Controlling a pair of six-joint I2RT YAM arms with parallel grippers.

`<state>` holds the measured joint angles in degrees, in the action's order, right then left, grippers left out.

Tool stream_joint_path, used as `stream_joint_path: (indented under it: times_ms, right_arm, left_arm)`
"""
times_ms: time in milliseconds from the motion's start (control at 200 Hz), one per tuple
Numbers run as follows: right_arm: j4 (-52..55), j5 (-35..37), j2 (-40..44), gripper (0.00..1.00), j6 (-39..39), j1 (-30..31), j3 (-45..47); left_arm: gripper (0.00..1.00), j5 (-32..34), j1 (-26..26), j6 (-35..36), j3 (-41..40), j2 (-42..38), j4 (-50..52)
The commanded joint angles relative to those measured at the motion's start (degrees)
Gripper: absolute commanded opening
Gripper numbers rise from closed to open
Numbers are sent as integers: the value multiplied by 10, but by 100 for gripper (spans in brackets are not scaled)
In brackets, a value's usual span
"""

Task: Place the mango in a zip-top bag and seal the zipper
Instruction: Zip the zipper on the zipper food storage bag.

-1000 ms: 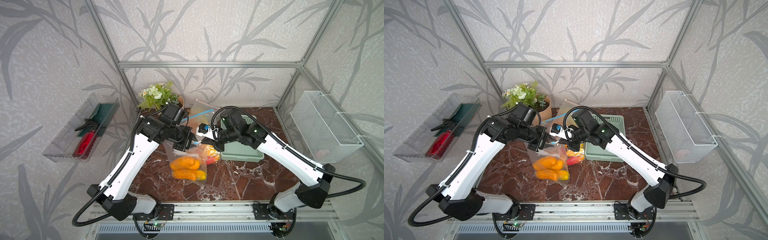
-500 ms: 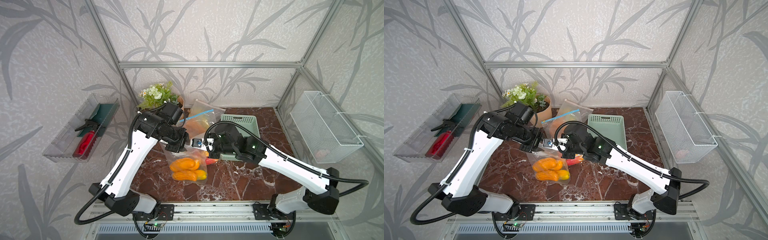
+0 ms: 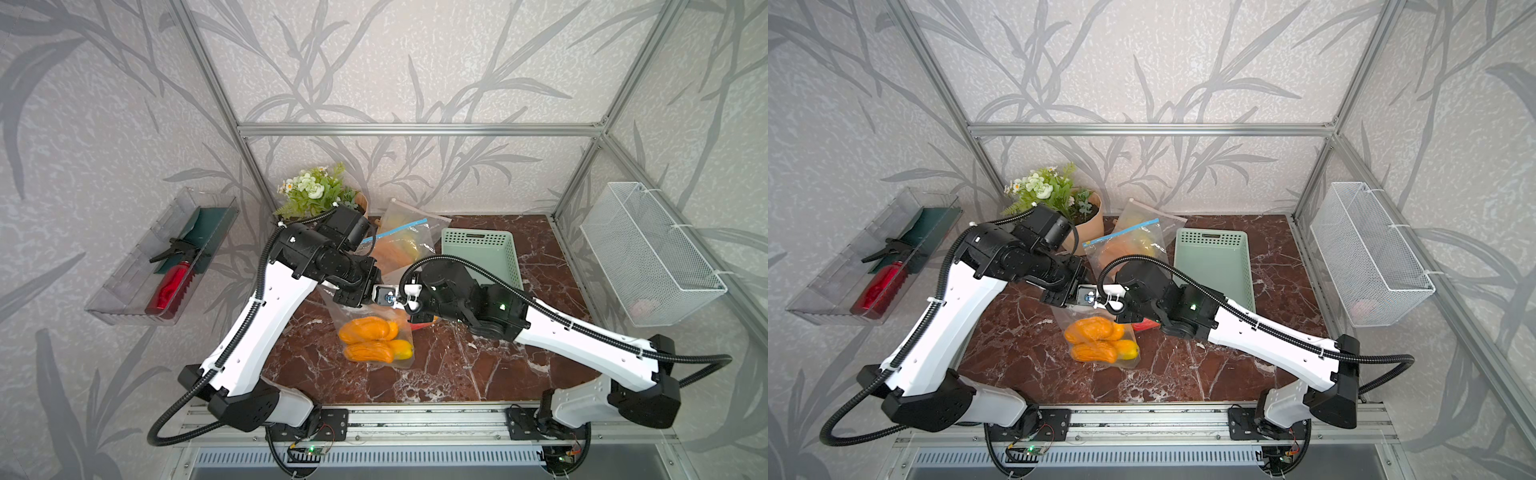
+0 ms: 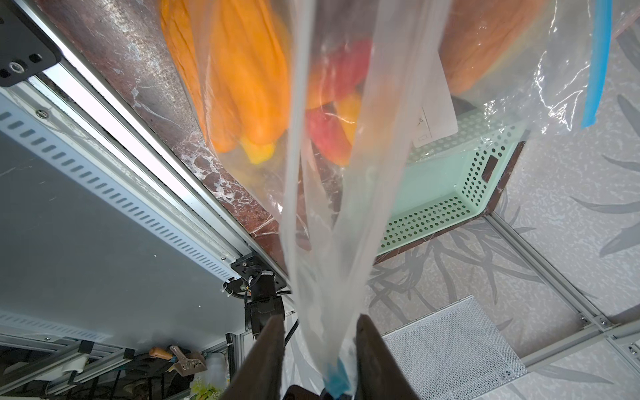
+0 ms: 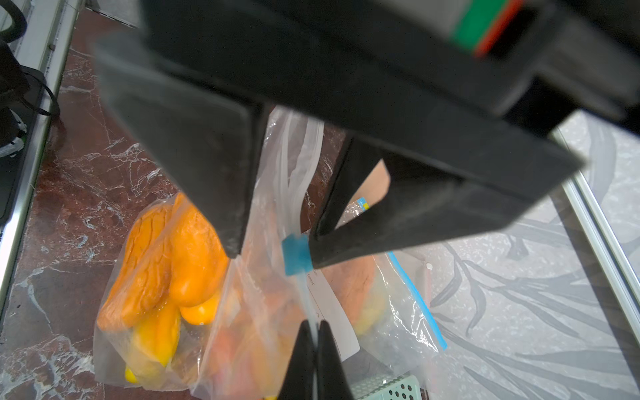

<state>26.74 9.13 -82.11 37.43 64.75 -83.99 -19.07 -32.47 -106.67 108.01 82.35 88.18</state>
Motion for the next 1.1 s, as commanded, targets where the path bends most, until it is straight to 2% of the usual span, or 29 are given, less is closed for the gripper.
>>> stream_joint_path:
  times_ms: [0, 125, 350, 550, 725, 870, 980, 1094]
  right_arm:
    - [-8, 9, 10, 0, 0, 8, -2]
    - [-2, 5, 11, 0, -3, 14, -7]
    - [-9, 12, 26, 0, -11, 18, 1]
    - [-4, 20, 46, 0, -28, 16, 14]
    - [8, 1, 61, 0, -72, -2, 28]
    - [16, -15, 65, 0, -94, -21, 30]
    - [21, -29, 66, 0, -104, -34, 29]
    - [27, -37, 62, 0, -105, -38, 21]
  left_arm:
    - [31, 6, -11, -42, 4, 5, 14]
    - [28, 10, -20, -49, -1, 4, 10]
    - [12, 24, -25, -51, -10, -4, 11]
    - [2, 51, -21, -33, -29, -15, 9]
    - [0, 86, 4, 23, -50, -14, 19]
    - [0, 120, 47, 55, -70, -26, 17]
    - [0, 142, 83, 81, -61, -26, 24]
    - [0, 149, 98, 94, -47, -22, 27]
